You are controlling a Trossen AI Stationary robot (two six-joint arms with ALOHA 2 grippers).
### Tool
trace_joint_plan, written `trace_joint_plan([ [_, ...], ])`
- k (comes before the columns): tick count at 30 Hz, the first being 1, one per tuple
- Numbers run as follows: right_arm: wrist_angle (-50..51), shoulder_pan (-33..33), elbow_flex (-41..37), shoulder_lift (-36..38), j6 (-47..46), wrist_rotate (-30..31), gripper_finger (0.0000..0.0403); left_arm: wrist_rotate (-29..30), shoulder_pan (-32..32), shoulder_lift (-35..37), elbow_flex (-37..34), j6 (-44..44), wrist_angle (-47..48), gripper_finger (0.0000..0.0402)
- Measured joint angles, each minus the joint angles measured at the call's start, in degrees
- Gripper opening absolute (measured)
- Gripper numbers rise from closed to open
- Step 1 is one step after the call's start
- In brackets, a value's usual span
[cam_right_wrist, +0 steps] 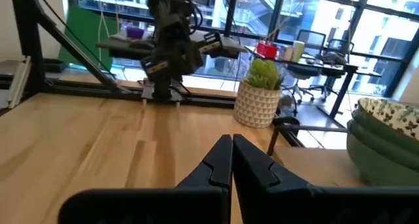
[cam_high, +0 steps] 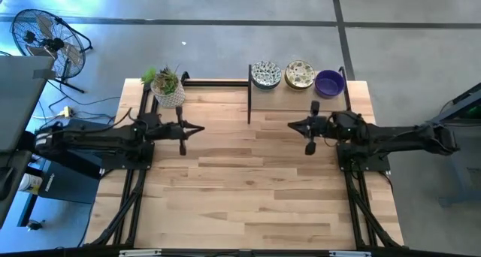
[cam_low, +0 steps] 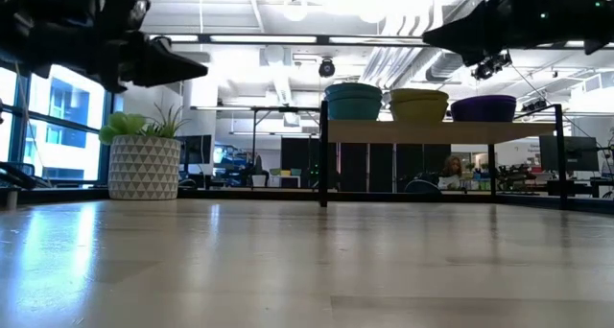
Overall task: Pick & Place Mini bowls
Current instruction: Return to Home Position
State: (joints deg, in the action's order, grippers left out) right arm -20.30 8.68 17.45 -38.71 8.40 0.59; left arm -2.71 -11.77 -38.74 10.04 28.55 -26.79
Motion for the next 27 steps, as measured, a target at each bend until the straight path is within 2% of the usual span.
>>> trace_joint_plan([
  [3,2.1,-0.7,-1.5,3.4,-0.6,0.6,0.0,-2.7,-3.4,4.6,-1.7,-2.2,1.5,0.0],
  [8,3.5,-1.0,-5.0,9.6,-2.0,0.7,0.0,-2.8,-6.8,12.4,-3.1,-3.6,8.6,0.0],
  [16,5.4,-0.8,-9.6,17.7,-3.5,2.4,0.0,2.2,-6.6,24.9,-8.3,-6.0,13.1,0.0],
  [24,9.9,-0.8,-9.9,22.3,-3.5,3.7,0.0,4.6,-6.6,37.3,-8.7,-11.9,21.7,0.0],
  [27,11.0,-0.8,-9.9,23.3,-3.8,4.0,0.0,6.0,-6.6,38.4,-8.7,-15.3,23.5,0.0],
])
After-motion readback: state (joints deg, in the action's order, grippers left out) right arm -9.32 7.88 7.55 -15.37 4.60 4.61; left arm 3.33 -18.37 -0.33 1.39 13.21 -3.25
